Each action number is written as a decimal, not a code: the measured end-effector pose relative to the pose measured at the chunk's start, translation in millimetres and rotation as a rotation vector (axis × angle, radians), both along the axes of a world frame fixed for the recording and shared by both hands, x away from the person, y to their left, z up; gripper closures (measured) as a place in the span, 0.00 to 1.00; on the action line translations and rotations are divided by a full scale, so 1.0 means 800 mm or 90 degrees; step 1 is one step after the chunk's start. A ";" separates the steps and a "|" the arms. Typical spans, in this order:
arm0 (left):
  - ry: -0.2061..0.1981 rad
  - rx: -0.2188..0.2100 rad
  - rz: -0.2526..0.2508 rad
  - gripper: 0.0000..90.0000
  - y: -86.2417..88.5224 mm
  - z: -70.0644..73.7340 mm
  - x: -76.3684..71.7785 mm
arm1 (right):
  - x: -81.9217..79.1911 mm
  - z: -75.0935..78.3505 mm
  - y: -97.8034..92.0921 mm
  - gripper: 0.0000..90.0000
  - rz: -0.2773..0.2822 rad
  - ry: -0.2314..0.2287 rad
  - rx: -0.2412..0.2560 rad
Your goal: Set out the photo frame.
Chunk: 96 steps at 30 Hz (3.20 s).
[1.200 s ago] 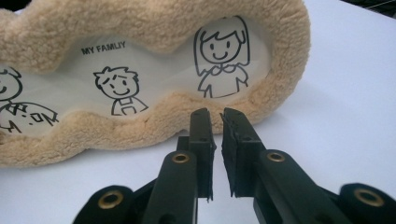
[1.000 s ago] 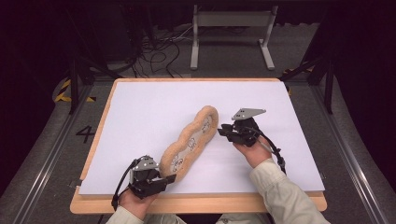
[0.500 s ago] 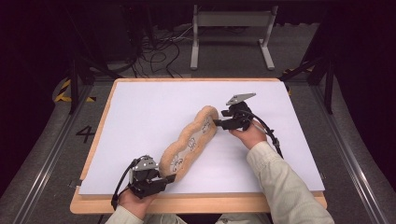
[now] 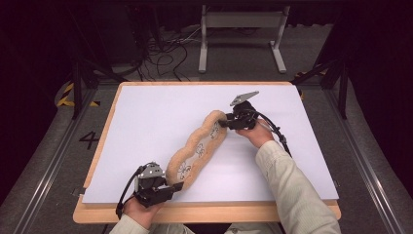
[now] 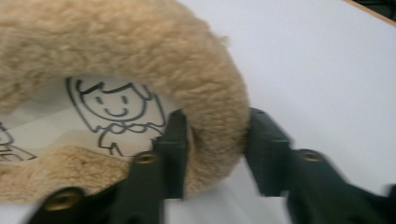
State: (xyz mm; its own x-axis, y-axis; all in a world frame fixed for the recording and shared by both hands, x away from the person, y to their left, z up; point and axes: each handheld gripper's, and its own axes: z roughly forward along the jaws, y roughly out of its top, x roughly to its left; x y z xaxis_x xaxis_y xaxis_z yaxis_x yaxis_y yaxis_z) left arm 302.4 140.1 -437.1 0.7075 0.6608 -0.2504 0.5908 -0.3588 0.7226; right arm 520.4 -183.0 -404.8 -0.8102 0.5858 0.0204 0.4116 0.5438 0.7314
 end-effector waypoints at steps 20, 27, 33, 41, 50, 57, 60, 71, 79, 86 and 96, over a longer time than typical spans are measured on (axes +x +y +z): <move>-0.078 -0.026 0.017 0.74 0.019 0.031 0.018 | -0.049 0.043 -0.030 0.80 -0.091 -0.054 0.000; -0.101 -0.047 0.041 0.74 0.038 0.040 0.038 | -0.080 0.052 -0.049 0.79 -0.118 -0.062 0.026; -0.111 -0.053 0.062 0.74 0.046 0.043 0.050 | -0.096 0.053 -0.058 0.79 -0.121 -0.046 0.042; -0.128 -0.067 0.080 0.73 0.051 0.039 0.077 | -0.121 0.050 -0.068 0.79 -0.133 -0.057 0.055; -0.139 -0.057 0.055 0.68 0.046 0.029 0.105 | -0.144 0.031 -0.076 0.79 -0.159 -0.067 0.045; -0.110 -0.065 0.051 0.62 0.043 0.013 0.126 | -0.159 0.017 -0.082 0.78 -0.167 -0.047 0.049; -0.098 -0.064 0.050 0.61 0.042 0.008 0.131 | -0.162 0.013 -0.082 0.78 -0.169 -0.042 0.043; -0.055 -0.050 0.048 0.57 0.037 -0.008 0.144 | -0.165 -0.003 -0.083 0.78 -0.169 -0.016 0.035; -0.055 -0.062 0.063 0.39 0.042 -0.003 0.141 | -0.162 -0.001 -0.085 0.55 -0.173 -0.005 0.060; -0.077 -0.068 0.073 0.25 0.059 0.006 0.125 | -0.164 0.006 -0.099 0.37 -0.180 -0.009 0.083; -0.123 -0.065 0.068 0.20 0.087 0.021 0.083 | -0.179 0.021 -0.118 0.32 -0.159 -0.048 0.080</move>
State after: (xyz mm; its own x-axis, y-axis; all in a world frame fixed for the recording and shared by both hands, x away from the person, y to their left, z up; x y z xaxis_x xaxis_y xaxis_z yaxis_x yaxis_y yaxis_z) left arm 369.0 209.6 -420.6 0.6766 0.7125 -0.1859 0.4684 -0.2217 0.8553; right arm 377.0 -277.6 -388.1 -0.6433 0.7640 0.0509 0.4632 0.3353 0.8203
